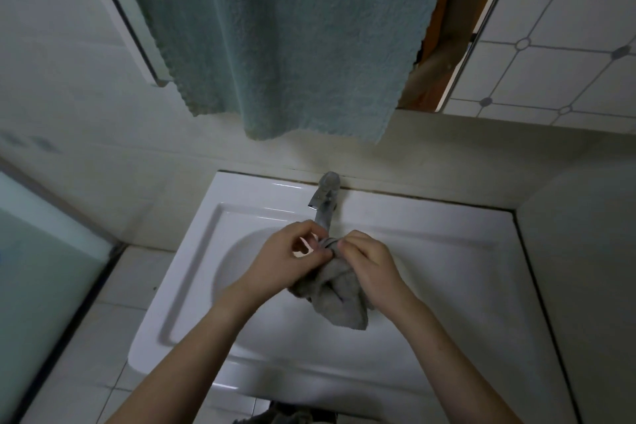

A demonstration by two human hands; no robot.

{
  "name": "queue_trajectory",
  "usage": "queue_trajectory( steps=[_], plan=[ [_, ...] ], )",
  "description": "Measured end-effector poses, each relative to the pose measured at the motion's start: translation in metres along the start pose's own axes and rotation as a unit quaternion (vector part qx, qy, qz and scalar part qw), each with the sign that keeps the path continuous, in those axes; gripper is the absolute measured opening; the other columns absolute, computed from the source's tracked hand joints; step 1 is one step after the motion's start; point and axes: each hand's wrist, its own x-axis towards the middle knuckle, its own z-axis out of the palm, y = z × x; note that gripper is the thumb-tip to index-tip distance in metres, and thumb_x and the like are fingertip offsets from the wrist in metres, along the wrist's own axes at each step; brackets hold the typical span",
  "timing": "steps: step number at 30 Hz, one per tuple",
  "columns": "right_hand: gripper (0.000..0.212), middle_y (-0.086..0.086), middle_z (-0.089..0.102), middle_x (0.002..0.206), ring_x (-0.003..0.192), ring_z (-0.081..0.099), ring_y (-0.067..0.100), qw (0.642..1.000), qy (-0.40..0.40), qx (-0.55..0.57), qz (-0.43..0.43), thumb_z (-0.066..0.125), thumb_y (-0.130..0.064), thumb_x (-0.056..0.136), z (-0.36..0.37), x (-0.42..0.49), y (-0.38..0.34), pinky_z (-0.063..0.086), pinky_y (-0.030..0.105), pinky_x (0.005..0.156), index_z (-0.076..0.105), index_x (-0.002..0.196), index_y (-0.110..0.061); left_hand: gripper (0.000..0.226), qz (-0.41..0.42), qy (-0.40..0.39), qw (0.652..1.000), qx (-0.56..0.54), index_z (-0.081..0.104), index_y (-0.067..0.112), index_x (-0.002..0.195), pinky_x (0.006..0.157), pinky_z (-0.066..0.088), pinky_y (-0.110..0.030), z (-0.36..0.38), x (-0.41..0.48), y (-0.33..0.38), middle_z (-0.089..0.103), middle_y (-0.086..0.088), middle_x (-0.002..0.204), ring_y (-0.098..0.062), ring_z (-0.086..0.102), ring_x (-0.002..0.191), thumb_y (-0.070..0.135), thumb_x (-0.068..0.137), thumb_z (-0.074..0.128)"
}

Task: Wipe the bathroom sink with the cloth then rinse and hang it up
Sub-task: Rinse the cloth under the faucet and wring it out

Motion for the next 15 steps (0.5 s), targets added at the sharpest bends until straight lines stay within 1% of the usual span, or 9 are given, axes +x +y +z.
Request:
queue_trajectory(
  steps=[1, 3, 4, 6, 8, 10, 11, 13, 15],
  plan=[
    [0.048, -0.013, 0.050, 0.065, 0.065, 0.049, 0.004, 0.999, 0.003, -0.040, -0.017, 0.050, -0.009, 0.095, -0.001, -0.001, -0.001, 0.040, 0.022, 0.064, 0.058, 0.057, -0.038, 0.013, 0.026, -0.009, 0.999, 0.030, 0.065, 0.032, 0.088, 0.075, 0.054, -0.031, 0.003, 0.002, -0.002, 0.066, 0.009, 0.083, -0.010, 0.063, 0.079, 0.038, 0.077, 0.068],
    [0.036, -0.011, 0.050, 0.074, 0.070, 0.051, 0.007, 0.982, 0.005, -0.172, -0.078, 0.044, -0.020, 0.097, -0.007, -0.002, -0.002, 0.042, 0.025, 0.067, 0.059, 0.069, -0.036, 0.015, 0.053, -0.012, 0.996, 0.074, 0.068, 0.032, 0.088, 0.077, 0.052, -0.035, 0.006, 0.006, -0.005, 0.065, 0.012, 0.083, -0.008, 0.062, 0.081, 0.041, 0.080, 0.060],
    [0.030, -0.008, 0.051, 0.079, 0.073, 0.053, 0.011, 0.959, 0.007, -0.261, -0.113, 0.038, -0.028, 0.097, -0.011, -0.003, -0.001, 0.044, 0.028, 0.067, 0.061, 0.077, -0.029, 0.018, 0.061, -0.005, 0.994, 0.092, 0.070, 0.029, 0.089, 0.075, 0.051, -0.033, 0.005, 0.007, -0.005, 0.065, 0.013, 0.082, -0.007, 0.061, 0.080, 0.040, 0.083, 0.057],
    [0.039, -0.001, 0.054, 0.086, 0.074, 0.055, 0.018, 0.910, 0.024, -0.382, -0.159, 0.030, -0.036, 0.093, -0.018, -0.003, -0.002, 0.048, 0.035, 0.064, 0.062, 0.087, -0.015, 0.017, 0.096, 0.013, 0.987, 0.125, 0.068, 0.024, 0.089, 0.071, 0.046, -0.027, 0.006, 0.007, -0.003, 0.061, 0.011, 0.081, -0.007, 0.057, 0.079, 0.033, 0.089, 0.054],
    [0.035, 0.001, 0.056, 0.085, 0.071, 0.056, 0.021, 0.914, 0.054, -0.369, -0.161, 0.032, -0.036, 0.091, -0.023, -0.004, -0.005, 0.049, 0.036, 0.061, 0.059, 0.089, -0.015, 0.015, 0.119, 0.026, 0.986, 0.116, 0.060, 0.021, 0.086, 0.070, 0.044, -0.027, 0.009, 0.004, 0.004, 0.056, 0.009, 0.081, -0.009, 0.054, 0.079, 0.029, 0.093, 0.050],
    [0.022, -0.008, 0.056, 0.076, 0.068, 0.053, 0.015, 0.951, 0.066, -0.274, -0.124, 0.039, -0.031, 0.095, -0.021, -0.005, -0.010, 0.046, 0.034, 0.061, 0.055, 0.083, -0.022, 0.012, 0.090, 0.018, 0.994, 0.056, 0.055, 0.021, 0.085, 0.073, 0.048, -0.032, 0.012, 0.001, 0.009, 0.055, 0.005, 0.083, -0.012, 0.057, 0.079, 0.026, 0.095, 0.049],
    [0.021, -0.010, 0.054, 0.070, 0.064, 0.050, 0.010, 0.968, 0.060, -0.219, -0.105, 0.043, -0.028, 0.097, -0.017, -0.005, -0.013, 0.044, 0.029, 0.059, 0.052, 0.078, -0.026, 0.011, 0.069, 0.013, 0.997, 0.023, 0.056, 0.022, 0.086, 0.074, 0.050, -0.036, 0.012, 0.000, 0.010, 0.057, 0.003, 0.083, -0.016, 0.059, 0.079, 0.025, 0.095, 0.050],
    [0.030, -0.013, 0.049, 0.062, 0.058, 0.044, 0.005, 0.986, 0.037, -0.142, -0.080, 0.048, -0.021, 0.098, -0.009, -0.006, -0.020, 0.035, 0.020, 0.054, 0.048, 0.070, -0.031, 0.007, 0.051, 0.027, 0.998, -0.027, 0.059, 0.019, 0.090, 0.078, 0.052, -0.035, 0.010, -0.005, 0.009, 0.061, 0.001, 0.085, -0.018, 0.061, 0.082, 0.022, 0.093, 0.054],
    [0.037, -0.015, 0.049, 0.059, 0.057, 0.043, 0.002, 0.994, 0.013, -0.090, -0.067, 0.049, -0.018, 0.099, 0.003, -0.008, -0.027, 0.034, 0.016, 0.054, 0.047, 0.065, -0.035, 0.006, 0.028, 0.064, 0.995, -0.068, 0.062, 0.017, 0.093, 0.081, 0.051, -0.027, 0.003, -0.016, 0.005, 0.065, 0.002, 0.089, -0.015, 0.063, 0.088, 0.018, 0.093, 0.056]
  ],
)
